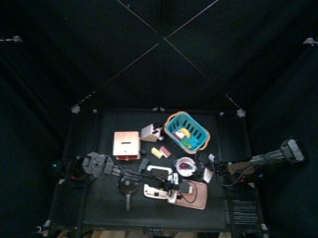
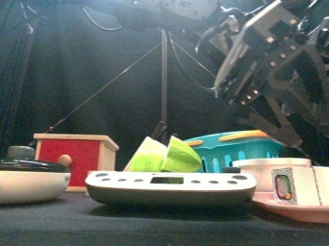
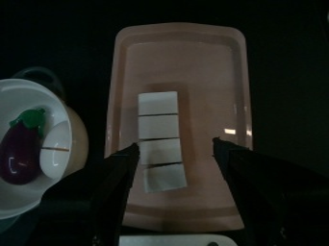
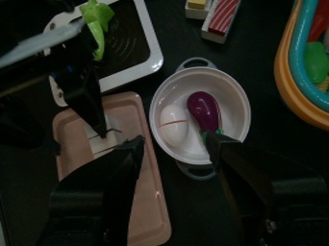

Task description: Grab cleaver

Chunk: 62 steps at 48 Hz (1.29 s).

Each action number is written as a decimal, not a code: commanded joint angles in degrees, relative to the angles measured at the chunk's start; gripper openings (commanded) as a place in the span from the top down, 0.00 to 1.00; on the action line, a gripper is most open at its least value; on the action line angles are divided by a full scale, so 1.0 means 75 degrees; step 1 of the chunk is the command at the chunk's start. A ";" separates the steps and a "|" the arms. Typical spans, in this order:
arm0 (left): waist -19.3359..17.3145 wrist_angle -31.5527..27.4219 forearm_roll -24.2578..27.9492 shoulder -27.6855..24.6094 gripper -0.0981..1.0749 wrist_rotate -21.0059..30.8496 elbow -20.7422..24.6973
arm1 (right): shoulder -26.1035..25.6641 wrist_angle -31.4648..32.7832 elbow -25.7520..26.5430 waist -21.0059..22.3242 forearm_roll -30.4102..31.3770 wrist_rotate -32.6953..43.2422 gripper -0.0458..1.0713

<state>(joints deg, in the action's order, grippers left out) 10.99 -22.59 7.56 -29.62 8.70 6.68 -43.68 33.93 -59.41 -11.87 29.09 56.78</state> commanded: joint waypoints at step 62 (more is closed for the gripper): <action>-0.1652 0.4605 -0.0094 0.8285 0.10 -0.0035 -0.8953 | 0.2262 -0.3012 0.2543 0.2766 0.2426 -0.0059 0.17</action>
<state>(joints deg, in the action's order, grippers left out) 0.09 10.99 6.50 29.62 8.61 -59.06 -28.13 13.18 -43.33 7.12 46.05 56.43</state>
